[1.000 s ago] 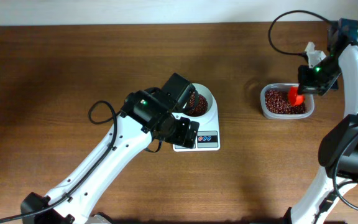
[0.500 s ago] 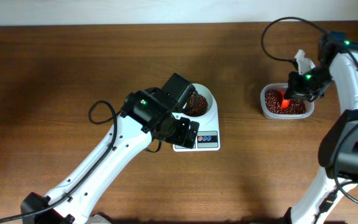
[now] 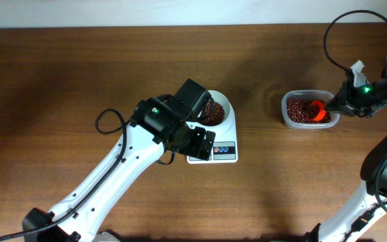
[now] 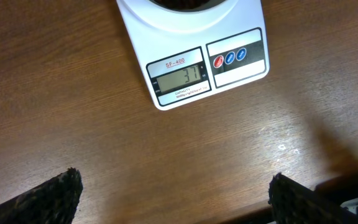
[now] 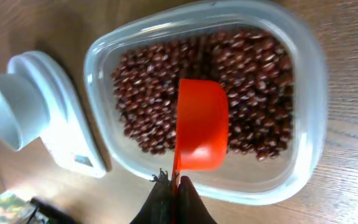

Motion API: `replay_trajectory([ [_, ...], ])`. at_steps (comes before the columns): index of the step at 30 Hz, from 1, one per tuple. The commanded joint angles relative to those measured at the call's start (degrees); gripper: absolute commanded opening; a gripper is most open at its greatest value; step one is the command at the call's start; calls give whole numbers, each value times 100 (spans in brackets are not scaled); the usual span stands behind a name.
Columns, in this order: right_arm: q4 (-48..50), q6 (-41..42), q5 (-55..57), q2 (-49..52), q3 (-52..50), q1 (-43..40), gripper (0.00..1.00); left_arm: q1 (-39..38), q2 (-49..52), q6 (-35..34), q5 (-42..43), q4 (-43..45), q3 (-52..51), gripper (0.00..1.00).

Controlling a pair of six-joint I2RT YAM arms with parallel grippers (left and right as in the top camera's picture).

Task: Scoop item into bowl and weigh 50g on scale
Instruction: 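Dip the scoop into the beans and lift a small amount, then carry the scoop left over the bowl on the scale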

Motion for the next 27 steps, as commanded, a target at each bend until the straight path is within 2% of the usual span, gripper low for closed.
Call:
replay_trajectory([
  [1, -149, -310, -461, -57, 291, -68, 4, -33, 24, -74, -37, -7, -7, 99],
  [6, -382, -505, -1102, -57, 308, -254, 4, -33, 24, -74, -37, -7, -7, 99],
  [17, -487, -610, -1696, -57, 306, -197, 4, -33, 24, -74, -37, -7, -7, 99],
  [22, -463, -608, -1871, -57, 306, 376, 4, -33, 24, -74, -37, -7, -7, 99],
  [27, -245, -586, -2356, -57, 308, 1362, 4, -33, 24, -74, -37, -4, -7, 99],
])
